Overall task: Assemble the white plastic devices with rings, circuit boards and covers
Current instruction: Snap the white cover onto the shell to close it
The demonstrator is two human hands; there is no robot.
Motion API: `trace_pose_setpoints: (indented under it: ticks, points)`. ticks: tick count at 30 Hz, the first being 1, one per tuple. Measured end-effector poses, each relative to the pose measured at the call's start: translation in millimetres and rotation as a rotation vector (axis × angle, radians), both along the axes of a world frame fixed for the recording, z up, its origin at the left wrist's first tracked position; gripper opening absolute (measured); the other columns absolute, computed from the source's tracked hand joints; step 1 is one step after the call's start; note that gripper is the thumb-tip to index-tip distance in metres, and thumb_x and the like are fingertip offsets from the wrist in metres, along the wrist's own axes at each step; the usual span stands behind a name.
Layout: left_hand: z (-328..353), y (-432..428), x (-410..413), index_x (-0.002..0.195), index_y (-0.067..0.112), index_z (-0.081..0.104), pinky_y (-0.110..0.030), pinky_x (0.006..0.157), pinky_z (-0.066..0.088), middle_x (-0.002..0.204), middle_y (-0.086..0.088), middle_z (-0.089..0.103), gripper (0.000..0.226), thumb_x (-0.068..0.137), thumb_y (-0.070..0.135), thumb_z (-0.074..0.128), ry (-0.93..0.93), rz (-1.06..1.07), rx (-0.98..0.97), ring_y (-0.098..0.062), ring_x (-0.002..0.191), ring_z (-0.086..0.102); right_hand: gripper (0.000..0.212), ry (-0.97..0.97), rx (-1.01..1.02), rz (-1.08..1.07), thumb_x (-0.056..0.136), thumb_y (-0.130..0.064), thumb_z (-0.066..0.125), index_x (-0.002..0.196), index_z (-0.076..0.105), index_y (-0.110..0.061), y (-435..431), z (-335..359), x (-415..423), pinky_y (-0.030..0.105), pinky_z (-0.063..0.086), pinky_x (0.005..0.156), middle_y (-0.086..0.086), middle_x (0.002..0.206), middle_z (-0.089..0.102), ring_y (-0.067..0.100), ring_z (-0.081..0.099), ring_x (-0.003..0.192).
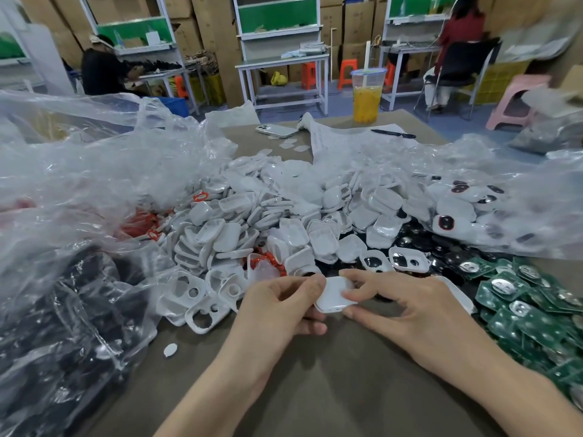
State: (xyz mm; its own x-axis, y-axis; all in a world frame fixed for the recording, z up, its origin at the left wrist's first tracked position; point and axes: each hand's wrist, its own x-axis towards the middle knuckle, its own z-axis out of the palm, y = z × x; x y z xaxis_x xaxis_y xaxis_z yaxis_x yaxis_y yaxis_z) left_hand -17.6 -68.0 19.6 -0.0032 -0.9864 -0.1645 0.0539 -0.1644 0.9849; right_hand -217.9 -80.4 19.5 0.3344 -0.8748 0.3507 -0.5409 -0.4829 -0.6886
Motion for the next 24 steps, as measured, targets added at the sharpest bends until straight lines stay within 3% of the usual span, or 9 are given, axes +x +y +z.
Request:
trace_pose_setpoints:
  ticks: [3,5,7,10,12,14,16,24]
  points:
    - [0.8,0.7,-0.5,0.090,0.014,0.082,-0.024,0.068,0.058,0.084,-0.020,0.073,0.021,0.092,0.031,0.070,0.035,0.027,-0.013,-0.013,0.063,0.063,0.027,-0.152,0.162,0.019,0.073,-0.054,0.075,0.099,0.069,-0.051,-0.5,1.5,4.9,0.017,0.050,0.090,-0.038,0.110,0.065,-0.006,0.066,0.100]
    - [2.5,1.9,-2.9,0.091,0.011,0.081,-0.023,0.065,0.056,0.075,-0.011,0.070,0.023,0.093,0.030,0.069,0.068,0.024,-0.021,-0.013,0.061,0.061,0.033,-0.282,0.288,0.050,0.074,-0.061,0.073,0.105,0.068,-0.051,-0.4,5.4,9.3,0.017,0.054,0.078,-0.022,0.097,0.072,0.005,0.071,0.082]
    - [5.3,4.0,-6.4,0.092,0.013,0.081,-0.024,0.063,0.053,0.071,-0.006,0.067,0.023,0.093,0.033,0.068,0.054,0.013,-0.055,-0.014,0.061,0.060,0.033,-0.429,0.363,0.042,0.076,-0.059,0.072,0.107,0.069,-0.049,-0.8,7.3,12.6,0.019,0.055,0.069,-0.018,0.092,0.071,0.010,0.071,0.070]
    - [7.2,7.3,-9.4,0.095,0.024,0.080,-0.027,0.072,0.053,0.075,-0.009,0.070,0.021,0.089,0.043,0.072,-0.016,0.024,-0.136,-0.014,0.065,0.063,0.033,-0.617,0.486,-0.001,0.072,-0.052,0.074,0.100,0.075,-0.036,-1.5,8.8,16.3,0.016,0.050,0.060,-0.007,0.077,0.069,0.012,0.066,0.061]
    - [7.4,9.2,-10.4,0.097,0.025,0.079,-0.041,0.081,0.054,0.085,-0.014,0.074,0.026,0.086,0.048,0.075,-0.038,0.017,-0.149,-0.015,0.069,0.065,0.034,-0.725,0.587,0.008,0.067,-0.046,0.078,0.095,0.078,-0.026,-1.4,9.0,16.3,0.023,0.054,0.059,0.002,0.076,0.068,0.016,0.064,0.061]
    - [7.7,10.3,-11.1,0.098,0.022,0.079,-0.053,0.091,0.054,0.093,-0.019,0.074,0.029,0.086,0.048,0.075,-0.023,0.009,-0.137,-0.017,0.072,0.066,0.033,-0.771,0.653,0.015,0.066,-0.040,0.080,0.092,0.079,-0.021,-1.7,9.6,15.5,0.025,0.054,0.056,0.005,0.075,0.067,0.016,0.063,0.061]
    - [7.3,9.9,-11.4,0.098,0.021,0.079,-0.056,0.093,0.053,0.096,-0.020,0.074,0.030,0.084,0.046,0.071,-0.011,0.004,-0.129,-0.018,0.073,0.066,0.033,-0.790,0.684,0.019,0.065,-0.038,0.081,0.091,0.079,-0.018,-2.6,9.4,14.8,0.025,0.055,0.055,0.007,0.075,0.067,0.015,0.063,0.061]
    - [2.9,6.7,-9.1,0.094,0.021,0.080,-0.042,0.080,0.051,0.096,-0.023,0.072,0.026,0.083,0.043,0.071,0.018,-0.013,-0.117,-0.015,0.065,0.063,0.036,-0.819,0.670,-0.007,0.067,-0.033,0.079,0.090,0.078,-0.006,-4.4,5.8,15.8,0.022,0.054,0.053,0.010,0.069,0.064,0.016,0.062,0.057]
